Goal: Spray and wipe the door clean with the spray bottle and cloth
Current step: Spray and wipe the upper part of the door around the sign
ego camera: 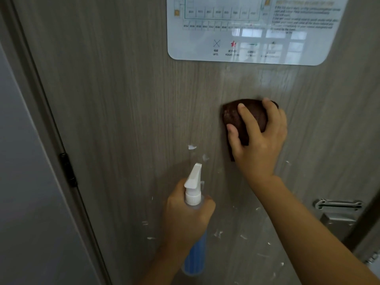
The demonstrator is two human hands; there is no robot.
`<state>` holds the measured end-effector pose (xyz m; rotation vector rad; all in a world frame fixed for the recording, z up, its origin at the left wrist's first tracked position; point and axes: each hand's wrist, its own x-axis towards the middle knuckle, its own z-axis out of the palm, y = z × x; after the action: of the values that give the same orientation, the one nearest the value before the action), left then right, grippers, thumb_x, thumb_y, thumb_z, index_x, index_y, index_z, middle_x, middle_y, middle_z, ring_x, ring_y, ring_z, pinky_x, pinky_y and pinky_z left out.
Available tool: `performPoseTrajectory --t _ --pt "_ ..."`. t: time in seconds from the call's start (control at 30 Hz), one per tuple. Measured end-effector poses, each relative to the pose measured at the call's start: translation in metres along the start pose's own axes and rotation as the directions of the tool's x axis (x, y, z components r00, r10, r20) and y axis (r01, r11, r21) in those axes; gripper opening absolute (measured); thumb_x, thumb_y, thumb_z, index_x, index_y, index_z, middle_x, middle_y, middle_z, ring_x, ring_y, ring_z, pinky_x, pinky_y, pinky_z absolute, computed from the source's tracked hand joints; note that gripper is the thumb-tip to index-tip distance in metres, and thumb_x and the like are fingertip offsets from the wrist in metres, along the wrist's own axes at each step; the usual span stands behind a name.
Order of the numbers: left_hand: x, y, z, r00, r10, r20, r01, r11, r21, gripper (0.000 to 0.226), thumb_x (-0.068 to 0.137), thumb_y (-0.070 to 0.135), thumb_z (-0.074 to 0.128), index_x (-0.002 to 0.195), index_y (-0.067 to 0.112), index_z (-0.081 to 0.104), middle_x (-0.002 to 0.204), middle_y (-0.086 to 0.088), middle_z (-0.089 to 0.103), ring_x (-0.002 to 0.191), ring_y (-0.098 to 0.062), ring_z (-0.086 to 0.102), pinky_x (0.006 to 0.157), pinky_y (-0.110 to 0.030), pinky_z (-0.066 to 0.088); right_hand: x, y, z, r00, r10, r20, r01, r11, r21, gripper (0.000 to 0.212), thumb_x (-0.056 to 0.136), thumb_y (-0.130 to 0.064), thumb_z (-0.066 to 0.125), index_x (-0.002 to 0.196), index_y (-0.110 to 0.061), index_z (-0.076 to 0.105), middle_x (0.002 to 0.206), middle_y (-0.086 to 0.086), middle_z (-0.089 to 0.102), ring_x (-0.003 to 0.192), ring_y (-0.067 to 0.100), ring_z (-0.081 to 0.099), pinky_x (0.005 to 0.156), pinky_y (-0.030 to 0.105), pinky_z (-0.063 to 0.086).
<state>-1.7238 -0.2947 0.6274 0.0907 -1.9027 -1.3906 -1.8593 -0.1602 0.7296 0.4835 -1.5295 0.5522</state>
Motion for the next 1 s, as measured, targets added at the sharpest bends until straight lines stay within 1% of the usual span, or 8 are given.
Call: performPoseTrajectory --t 0.17,0.27,0.33,0.53,0.67,0.73,0.87,1.0 --pt "0.0 0.004 -0.004 0.999 -0.002 -0.038 0.001 1.0 -0.026 0.026 0.071 0.027 0.077 0.083 0.04 0.058 0.068 0.005 0.065 0.055 -0.011 0.063 0.05 -0.024 0.054 -0.002 -0.003 0.003 1.0 0.022 -0.006 -0.022 1.0 -0.006 0.039 0.097 -0.034 0.072 0.129 -0.012 0.072 0.141 0.029 0.053 0.129 0.05 0.051 0.108 0.056 0.042" --pt "0.003 0.002 -0.013 0.997 -0.036 -0.065 0.033 0.998 -0.045 0.022 0.067 0.04 0.075 0.082 0.039 0.059 0.067 0.004 0.066 0.055 -0.012 0.064 0.051 -0.031 0.057 -0.01 -0.01 0.009 0.998 0.06 -0.015 -0.06 0.998 0.0 0.042 0.097 -0.032 0.07 0.135 -0.013 0.068 0.147 0.028 0.047 0.136 0.049 0.045 0.114 0.055 0.036" --pt "0.006 -0.001 -0.023 0.996 -0.034 -0.084 0.031 0.999 -0.045 0.022 0.065 0.044 0.073 0.081 0.038 0.059 0.067 0.006 0.066 0.055 -0.011 0.065 0.051 -0.028 0.057 -0.019 -0.018 0.016 0.998 0.058 0.001 -0.058 0.998 0.004 0.045 0.097 -0.033 0.068 0.139 -0.014 0.065 0.152 0.025 0.041 0.139 0.049 0.04 0.115 0.055 0.034" --pt "0.013 -0.006 -0.046 0.987 -0.046 -0.152 0.042 0.999 -0.028 0.02 0.066 0.027 0.078 0.076 0.026 0.061 0.066 0.008 0.066 0.054 -0.005 0.062 0.052 -0.021 0.05 -0.058 -0.057 0.039 0.986 -0.102 0.133 0.102 0.995 0.008 0.051 0.1 -0.038 0.066 0.148 -0.021 0.055 0.156 0.021 0.03 0.145 0.049 0.032 0.118 0.053 0.029" --pt "0.017 -0.007 -0.056 0.991 -0.041 -0.131 0.033 0.998 -0.058 0.021 0.07 0.018 0.082 0.078 0.022 0.062 0.069 0.004 0.067 0.058 -0.011 0.065 0.052 -0.02 0.053 -0.084 -0.061 0.036 0.959 -0.221 0.177 0.225 0.974 -0.001 0.042 0.101 -0.036 0.067 0.141 -0.024 0.062 0.154 0.017 0.037 0.144 0.044 0.039 0.111 0.052 0.043" --pt "0.019 -0.008 -0.061 0.992 -0.032 -0.125 0.024 0.998 -0.065 0.02 0.069 0.022 0.08 0.079 0.02 0.063 0.07 0.002 0.068 0.061 -0.016 0.067 0.053 -0.022 0.055 -0.089 -0.048 0.026 0.954 -0.231 0.19 0.239 0.971 -0.018 0.039 0.101 -0.033 0.069 0.139 -0.023 0.064 0.154 0.017 0.038 0.143 0.042 0.041 0.111 0.051 0.045" --pt "0.025 -0.011 -0.071 0.991 -0.012 -0.136 0.001 0.997 -0.082 0.021 0.067 0.026 0.079 0.079 0.022 0.061 0.076 0.006 0.07 0.065 -0.01 0.069 0.058 -0.015 0.054 -0.081 -0.025 0.009 0.991 0.022 0.135 -0.015 0.999 -0.046 0.043 0.102 -0.027 0.066 0.143 -0.019 0.061 0.158 0.022 0.033 0.148 0.046 0.033 0.122 0.047 0.03" --pt "0.031 -0.012 -0.08 0.993 0.04 -0.113 -0.05 0.995 -0.09 0.022 0.068 0.022 0.079 0.079 0.023 0.06 0.075 0.007 0.069 0.063 -0.006 0.068 0.056 -0.011 0.052 -0.062 -0.051 0.027 0.96 0.279 -0.008 -0.279 0.96 0.015 0.041 0.104 -0.029 0.063 0.143 -0.016 0.061 0.16 0.025 0.033 0.15 0.046 0.029 0.123 0.051 0.028"
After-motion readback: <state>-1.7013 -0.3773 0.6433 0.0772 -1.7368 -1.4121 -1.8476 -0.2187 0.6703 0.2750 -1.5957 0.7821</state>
